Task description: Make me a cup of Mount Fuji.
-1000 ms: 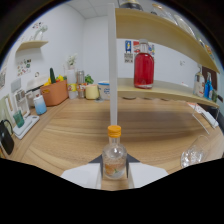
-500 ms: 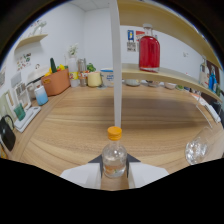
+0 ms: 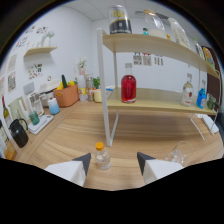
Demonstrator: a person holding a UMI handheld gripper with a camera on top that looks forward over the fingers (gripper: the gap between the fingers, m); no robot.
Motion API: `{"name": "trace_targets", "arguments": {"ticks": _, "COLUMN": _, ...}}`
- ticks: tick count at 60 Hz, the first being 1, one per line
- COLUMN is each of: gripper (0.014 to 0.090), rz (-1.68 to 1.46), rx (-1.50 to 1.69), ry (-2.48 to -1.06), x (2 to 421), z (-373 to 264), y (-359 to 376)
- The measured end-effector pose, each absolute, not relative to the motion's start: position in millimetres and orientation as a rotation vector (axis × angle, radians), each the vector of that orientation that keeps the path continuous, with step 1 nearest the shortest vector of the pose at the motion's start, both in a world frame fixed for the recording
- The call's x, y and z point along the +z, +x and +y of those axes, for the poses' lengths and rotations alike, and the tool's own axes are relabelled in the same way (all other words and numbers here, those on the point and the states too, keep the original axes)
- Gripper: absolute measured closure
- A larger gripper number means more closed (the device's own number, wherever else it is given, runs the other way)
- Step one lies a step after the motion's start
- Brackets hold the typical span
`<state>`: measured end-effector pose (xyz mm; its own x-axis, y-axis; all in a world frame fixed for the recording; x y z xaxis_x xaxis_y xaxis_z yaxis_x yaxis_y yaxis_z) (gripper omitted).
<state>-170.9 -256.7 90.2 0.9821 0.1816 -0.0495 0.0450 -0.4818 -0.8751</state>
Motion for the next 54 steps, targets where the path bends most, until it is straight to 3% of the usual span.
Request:
{"name": "trace_targets", "arguments": {"ticks": 10, "gripper": 0.0185, "rz": -0.145, "rx": 0.076, "ry": -1.983, "x": 121, "z": -278, "y": -95}}
{"name": "trace_targets", "arguments": {"ticks": 25, "gripper": 0.0186, "rz": -0.05, "rx": -0.028, "ry": -2.03, "x": 119, "z": -292, "y": 30}}
{"name": "trace_targets", "arguments": {"ticks": 43, "gripper": 0.0184, "rz": 0.029, "rx": -0.012, "ry": -1.841, "x": 217, "z": -199, "y": 107}}
{"name": "trace_targets", "arguments": {"ticks": 48, "gripper": 0.0197, "rz": 0.034, "rx": 0.004, "ry": -1.826, "x": 223, "z": -169, "y": 117}}
{"name": "trace_targets", "arguments": {"ticks": 54, "gripper": 0.0264, "rz": 0.025, "rx": 0.018, "ry": -1.825, "x": 216, "z": -139, "y": 123}}
